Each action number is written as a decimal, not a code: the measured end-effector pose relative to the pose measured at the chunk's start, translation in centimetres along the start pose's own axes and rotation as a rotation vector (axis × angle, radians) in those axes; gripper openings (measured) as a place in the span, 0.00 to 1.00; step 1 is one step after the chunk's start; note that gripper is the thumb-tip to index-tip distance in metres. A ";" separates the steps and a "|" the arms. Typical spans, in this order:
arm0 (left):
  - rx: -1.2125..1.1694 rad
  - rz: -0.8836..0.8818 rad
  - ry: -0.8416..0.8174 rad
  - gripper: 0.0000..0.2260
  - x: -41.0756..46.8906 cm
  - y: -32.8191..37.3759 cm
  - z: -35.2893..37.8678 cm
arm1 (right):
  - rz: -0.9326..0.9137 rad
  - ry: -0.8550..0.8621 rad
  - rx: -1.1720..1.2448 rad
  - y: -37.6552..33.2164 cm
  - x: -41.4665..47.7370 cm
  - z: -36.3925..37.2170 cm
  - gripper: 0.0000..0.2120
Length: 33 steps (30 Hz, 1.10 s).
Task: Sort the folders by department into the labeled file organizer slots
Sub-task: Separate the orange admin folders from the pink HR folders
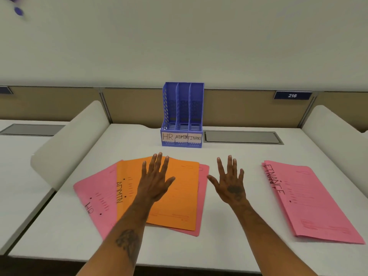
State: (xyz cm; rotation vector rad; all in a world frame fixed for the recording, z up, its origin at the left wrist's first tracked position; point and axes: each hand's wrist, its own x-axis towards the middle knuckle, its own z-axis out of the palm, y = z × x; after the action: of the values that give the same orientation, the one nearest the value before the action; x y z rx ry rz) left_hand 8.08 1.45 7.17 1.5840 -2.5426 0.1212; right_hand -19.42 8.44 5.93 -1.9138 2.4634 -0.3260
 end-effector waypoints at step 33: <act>-0.408 -0.344 -0.410 0.42 1.6 -7.2 10.8 | 0.053 -0.486 -0.012 -9.7 0.9 14.3 0.41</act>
State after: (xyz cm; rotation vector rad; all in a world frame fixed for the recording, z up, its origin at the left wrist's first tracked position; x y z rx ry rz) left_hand 12.98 -4.63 -3.26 1.9791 -2.2848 -0.7785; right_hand -8.52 3.06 -6.31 -1.6761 2.1864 0.1425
